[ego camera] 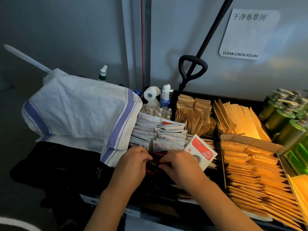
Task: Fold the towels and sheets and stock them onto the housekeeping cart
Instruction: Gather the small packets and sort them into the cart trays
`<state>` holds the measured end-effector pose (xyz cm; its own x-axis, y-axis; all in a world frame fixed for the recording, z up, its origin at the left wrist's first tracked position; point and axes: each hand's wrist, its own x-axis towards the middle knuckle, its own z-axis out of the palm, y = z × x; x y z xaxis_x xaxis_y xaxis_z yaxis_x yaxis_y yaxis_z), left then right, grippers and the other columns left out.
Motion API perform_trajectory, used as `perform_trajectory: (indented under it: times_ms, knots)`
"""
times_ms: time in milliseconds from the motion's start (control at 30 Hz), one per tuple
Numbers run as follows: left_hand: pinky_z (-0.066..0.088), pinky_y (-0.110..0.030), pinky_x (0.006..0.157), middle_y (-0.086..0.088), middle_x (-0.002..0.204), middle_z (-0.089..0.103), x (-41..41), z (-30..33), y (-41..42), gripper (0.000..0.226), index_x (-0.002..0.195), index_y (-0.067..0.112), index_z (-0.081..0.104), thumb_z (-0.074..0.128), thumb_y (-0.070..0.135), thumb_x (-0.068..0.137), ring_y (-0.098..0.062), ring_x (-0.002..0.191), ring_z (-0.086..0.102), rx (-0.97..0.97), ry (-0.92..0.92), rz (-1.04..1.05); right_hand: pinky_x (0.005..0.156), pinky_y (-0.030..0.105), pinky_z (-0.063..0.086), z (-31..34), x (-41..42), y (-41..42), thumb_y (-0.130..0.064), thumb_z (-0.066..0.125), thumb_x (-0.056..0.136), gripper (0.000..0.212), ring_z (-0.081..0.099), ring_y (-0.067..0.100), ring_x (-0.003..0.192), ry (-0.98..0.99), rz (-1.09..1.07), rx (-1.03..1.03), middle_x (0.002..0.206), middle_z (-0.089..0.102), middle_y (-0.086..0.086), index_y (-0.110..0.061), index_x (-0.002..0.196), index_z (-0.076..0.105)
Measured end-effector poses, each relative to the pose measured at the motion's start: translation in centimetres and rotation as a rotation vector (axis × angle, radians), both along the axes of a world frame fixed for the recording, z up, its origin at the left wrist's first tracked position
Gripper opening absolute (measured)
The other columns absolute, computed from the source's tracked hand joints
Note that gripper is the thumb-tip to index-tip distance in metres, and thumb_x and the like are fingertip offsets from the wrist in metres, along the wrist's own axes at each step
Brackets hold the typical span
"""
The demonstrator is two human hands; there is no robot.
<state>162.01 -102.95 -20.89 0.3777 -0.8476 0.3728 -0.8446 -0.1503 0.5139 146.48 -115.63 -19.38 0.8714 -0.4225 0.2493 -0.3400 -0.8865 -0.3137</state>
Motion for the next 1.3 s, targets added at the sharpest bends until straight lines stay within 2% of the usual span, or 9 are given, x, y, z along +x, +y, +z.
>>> perform_trajectory:
  times_ms: [200, 300, 433, 567, 733, 900, 1033, 1200, 1300]
  knots:
    - [0.054, -0.020, 0.083, 0.017, 0.098, 0.066, -1.4, 1.5, -0.7, 0.020, 0.102, 0.021, 0.080, 0.074, 0.006, 0.090, -0.001, 0.091, 0.064, -0.143, 0.059, -0.027, 0.078, 0.023, 0.053, 2.0, -3.7, -2.2, -0.023, 0.083, 0.086, 0.022, 0.061, 0.004, 0.090, -0.193, -0.099, 0.092, 0.102, 0.066, -0.013, -0.023, 0.107, 0.079]
    - [0.052, -0.018, 0.088, 0.019, 0.101, 0.066, -2.9, 2.0, -2.2, 0.019, 0.105, 0.023, 0.079, 0.075, 0.011, 0.090, 0.000, 0.095, 0.063, -0.148, 0.097, -0.083, 0.082, 0.020, 0.050, 2.2, -5.7, -3.7, -0.028, 0.084, 0.084, 0.030, 0.060, 0.006, 0.098, -0.197, -0.200, 0.078, 0.110, 0.063, -0.013, -0.025, 0.114, 0.076]
    - [0.053, -0.023, 0.088, 0.018, 0.101, 0.065, -4.6, 1.9, -4.2, 0.019, 0.106, 0.022, 0.078, 0.078, 0.014, 0.089, -0.001, 0.093, 0.061, -0.130, 0.119, -0.092, 0.083, 0.014, 0.042, 1.9, -8.0, -5.5, -0.041, 0.084, 0.082, 0.047, 0.053, 0.004, 0.104, -0.127, -0.293, 0.095, 0.119, 0.055, -0.017, -0.034, 0.126, 0.066]
    - [0.049, -0.016, 0.082, 0.018, 0.102, 0.063, -6.4, 1.8, -6.0, 0.023, 0.112, 0.024, 0.076, 0.078, 0.018, 0.089, -0.002, 0.090, 0.061, -0.100, 0.089, -0.080, 0.091, 0.020, 0.047, 1.0, -9.3, -6.7, -0.047, 0.081, 0.082, 0.055, 0.052, 0.003, 0.110, -0.065, -0.332, 0.109, 0.125, 0.052, -0.018, -0.036, 0.132, 0.062]
    - [0.053, -0.027, 0.091, 0.015, 0.116, 0.064, -8.1, 1.6, -7.6, 0.039, 0.128, 0.022, 0.069, 0.076, 0.024, 0.090, -0.004, 0.101, 0.059, -0.004, 0.067, -0.081, 0.092, 0.015, 0.035, 0.0, -9.6, -8.0, -0.047, 0.084, 0.078, 0.073, 0.050, 0.006, 0.121, -0.048, -0.353, 0.137, 0.134, 0.054, -0.015, -0.035, 0.142, 0.050]
    - [0.050, -0.014, 0.083, 0.025, 0.117, 0.059, -9.3, 0.7, -7.9, 0.053, 0.136, 0.035, 0.061, 0.078, 0.022, 0.088, 0.002, 0.097, 0.060, 0.061, 0.110, -0.041, 0.102, 0.030, 0.047, -1.1, -9.7, -8.2, -0.036, 0.084, 0.081, 0.086, 0.051, 0.014, 0.131, -0.024, -0.301, 0.183, 0.144, 0.054, -0.009, -0.040, 0.150, 0.034]
    - [0.055, -0.015, 0.070, 0.026, 0.109, 0.058, -10.0, 0.6, -8.1, 0.061, 0.138, 0.040, 0.056, 0.080, 0.018, 0.086, 0.004, 0.089, 0.062, 0.072, 0.175, -0.006, 0.099, 0.026, 0.045, -1.0, -10.1, -8.7, -0.028, 0.084, 0.082, 0.077, 0.051, 0.013, 0.127, -0.037, -0.296, 0.194, 0.138, 0.056, -0.010, -0.036, 0.147, 0.044]
    - [0.048, -0.007, 0.059, 0.027, 0.093, 0.064, -10.8, 0.8, -8.2, 0.060, 0.136, 0.043, 0.055, 0.080, 0.021, 0.086, 0.014, 0.084, 0.062, 0.068, 0.228, 0.035, 0.078, 0.011, 0.041, 0.3, -11.1, -9.3, -0.022, 0.078, 0.088, 0.038, 0.056, 0.004, 0.103, -0.082, -0.251, 0.252, 0.118, 0.067, -0.015, -0.033, 0.123, 0.067]
    - [0.045, -0.009, 0.063, 0.027, 0.094, 0.067, -10.9, 1.1, -8.1, 0.052, 0.133, 0.043, 0.059, 0.078, 0.028, 0.087, 0.008, 0.081, 0.063, 0.087, 0.199, 0.055, 0.081, 0.018, 0.045, 1.7, -11.8, -9.3, -0.020, 0.075, 0.091, 0.024, 0.055, 0.003, 0.098, -0.136, -0.260, 0.269, 0.109, 0.064, -0.018, -0.034, 0.110, 0.069]
